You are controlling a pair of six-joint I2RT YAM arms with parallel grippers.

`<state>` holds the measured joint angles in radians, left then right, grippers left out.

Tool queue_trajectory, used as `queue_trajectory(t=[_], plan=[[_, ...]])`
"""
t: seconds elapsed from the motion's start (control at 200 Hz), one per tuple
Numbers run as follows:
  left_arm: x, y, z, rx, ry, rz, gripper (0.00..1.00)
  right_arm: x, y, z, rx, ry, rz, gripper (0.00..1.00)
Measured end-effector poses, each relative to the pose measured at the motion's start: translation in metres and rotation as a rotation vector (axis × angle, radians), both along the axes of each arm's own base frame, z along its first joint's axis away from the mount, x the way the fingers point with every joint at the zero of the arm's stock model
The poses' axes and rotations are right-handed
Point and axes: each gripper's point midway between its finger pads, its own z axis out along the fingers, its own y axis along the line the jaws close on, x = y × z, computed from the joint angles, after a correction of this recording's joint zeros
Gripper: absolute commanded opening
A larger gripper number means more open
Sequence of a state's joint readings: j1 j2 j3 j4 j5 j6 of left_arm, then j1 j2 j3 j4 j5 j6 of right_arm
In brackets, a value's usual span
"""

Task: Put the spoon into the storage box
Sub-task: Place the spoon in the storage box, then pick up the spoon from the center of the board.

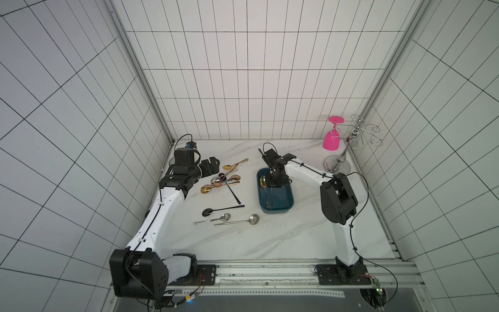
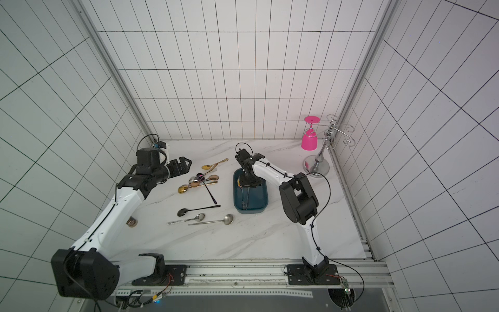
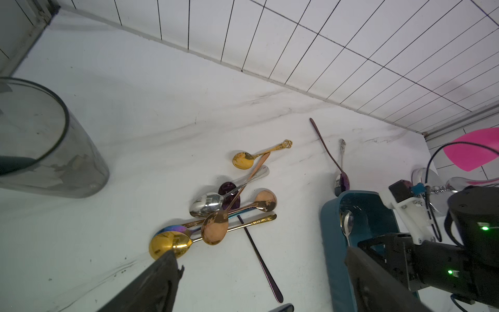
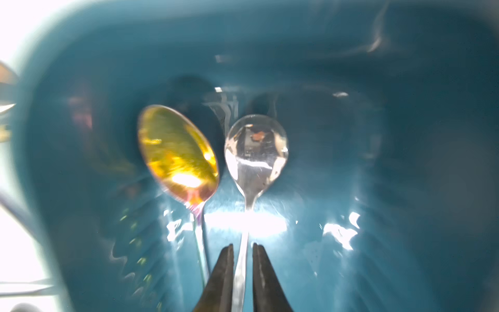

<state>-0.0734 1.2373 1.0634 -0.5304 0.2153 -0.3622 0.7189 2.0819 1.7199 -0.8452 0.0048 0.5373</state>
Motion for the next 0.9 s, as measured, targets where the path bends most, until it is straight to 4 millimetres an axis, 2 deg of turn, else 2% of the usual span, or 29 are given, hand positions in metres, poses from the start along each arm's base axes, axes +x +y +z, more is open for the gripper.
queue_trajectory(t=[0.165,0.24,0.315,0.465,0.66,0.76,0.9], plan=[[-0.006,-0.012,-0.019,-0.079,0.066,0.010,0.97,0.004,-0.017,0.063,0.051,-0.129,-0.009,0.27],[-0.009,-0.018,-0.028,-0.097,0.091,0.010,0.96,0.005,-0.035,0.088,0.056,-0.185,-0.020,0.33],[-0.013,-0.025,-0.037,-0.110,0.118,0.008,0.95,0.006,-0.054,0.104,0.047,-0.226,-0.038,0.40],[-0.019,-0.035,-0.059,-0.115,0.176,0.010,0.93,0.004,-0.095,0.117,0.006,-0.269,-0.071,0.52],[-0.019,-0.041,-0.085,-0.127,0.257,0.044,0.89,0.000,-0.144,0.130,-0.043,-0.318,-0.115,0.60],[-0.016,-0.037,-0.094,-0.152,0.292,0.100,0.86,-0.005,-0.166,0.136,-0.066,-0.345,-0.130,0.67],[-0.012,-0.019,-0.108,-0.203,0.340,0.223,0.84,-0.012,-0.191,0.134,-0.093,-0.372,-0.149,0.75]])
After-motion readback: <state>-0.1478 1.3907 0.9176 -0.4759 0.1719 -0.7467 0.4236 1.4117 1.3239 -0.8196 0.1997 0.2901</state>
